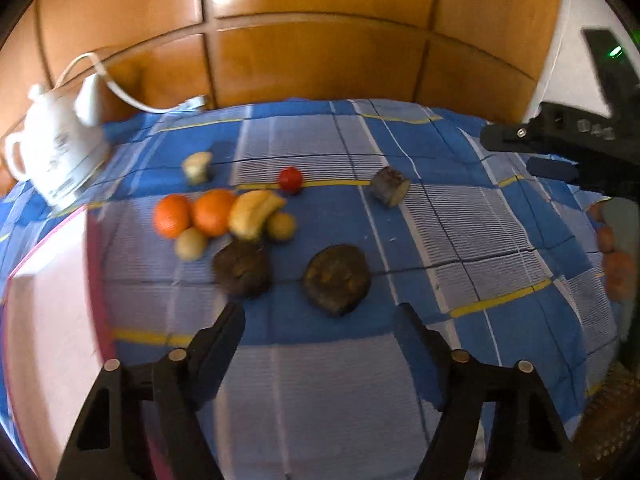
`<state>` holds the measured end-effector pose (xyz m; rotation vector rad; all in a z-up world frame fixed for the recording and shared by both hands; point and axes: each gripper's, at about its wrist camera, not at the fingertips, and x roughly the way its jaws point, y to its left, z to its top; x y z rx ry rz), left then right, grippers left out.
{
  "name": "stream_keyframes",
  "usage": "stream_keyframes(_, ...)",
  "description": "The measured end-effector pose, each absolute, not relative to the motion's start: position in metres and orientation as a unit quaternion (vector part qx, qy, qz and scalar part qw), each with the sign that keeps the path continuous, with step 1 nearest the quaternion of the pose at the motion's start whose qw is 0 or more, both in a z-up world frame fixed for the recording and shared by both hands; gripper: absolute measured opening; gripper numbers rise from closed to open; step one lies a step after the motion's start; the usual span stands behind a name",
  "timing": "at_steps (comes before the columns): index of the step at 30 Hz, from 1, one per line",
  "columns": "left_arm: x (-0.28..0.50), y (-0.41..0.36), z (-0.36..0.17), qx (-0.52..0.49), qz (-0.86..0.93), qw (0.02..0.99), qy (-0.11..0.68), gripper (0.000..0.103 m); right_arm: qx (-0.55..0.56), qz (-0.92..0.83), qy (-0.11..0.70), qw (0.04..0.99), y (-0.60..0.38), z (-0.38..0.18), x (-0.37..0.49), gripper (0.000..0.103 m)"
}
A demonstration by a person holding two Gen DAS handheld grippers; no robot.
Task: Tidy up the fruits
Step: 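Move the left tool to the flat dark brown fruit and close on it, then lift the dark brown fruit with the left tool, lower into tray, open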
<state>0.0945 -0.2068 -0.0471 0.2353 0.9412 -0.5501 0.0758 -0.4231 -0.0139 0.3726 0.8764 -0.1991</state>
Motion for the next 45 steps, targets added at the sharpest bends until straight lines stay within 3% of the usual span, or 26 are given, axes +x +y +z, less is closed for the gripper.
stream_keyframes(1,0.098,-0.214,-0.050,0.117,-0.262,0.846,0.450,0.067,0.182,-0.095,0.422,0.883,-0.424,-0.014,0.076,0.095)
stream_keyframes(10,0.113,-0.253,-0.079,0.166,-0.259,0.836,0.455,0.063,0.195,-0.088,0.415,0.884,-0.425,-0.012,0.077,0.095)
stream_keyframes(12,0.113,-0.252,-0.080,0.178,-0.248,0.845,0.439,0.045,0.195,-0.086,0.414,0.885,-0.424,-0.012,0.077,0.095)
stream_keyframes(19,0.107,-0.234,-0.066,0.138,-0.253,0.864,0.414,0.044,0.187,-0.083,0.419,0.884,-0.423,-0.014,0.079,0.084)
stream_keyframes(30,0.076,-0.209,-0.037,0.105,-0.253,0.880,0.387,0.044,0.170,-0.083,0.461,0.867,-0.418,-0.037,0.089,0.079)
stream_keyframes(45,0.066,-0.144,-0.008,0.062,-0.214,0.904,0.366,0.044,0.114,-0.065,0.500,0.856,-0.396,-0.068,0.102,0.060)
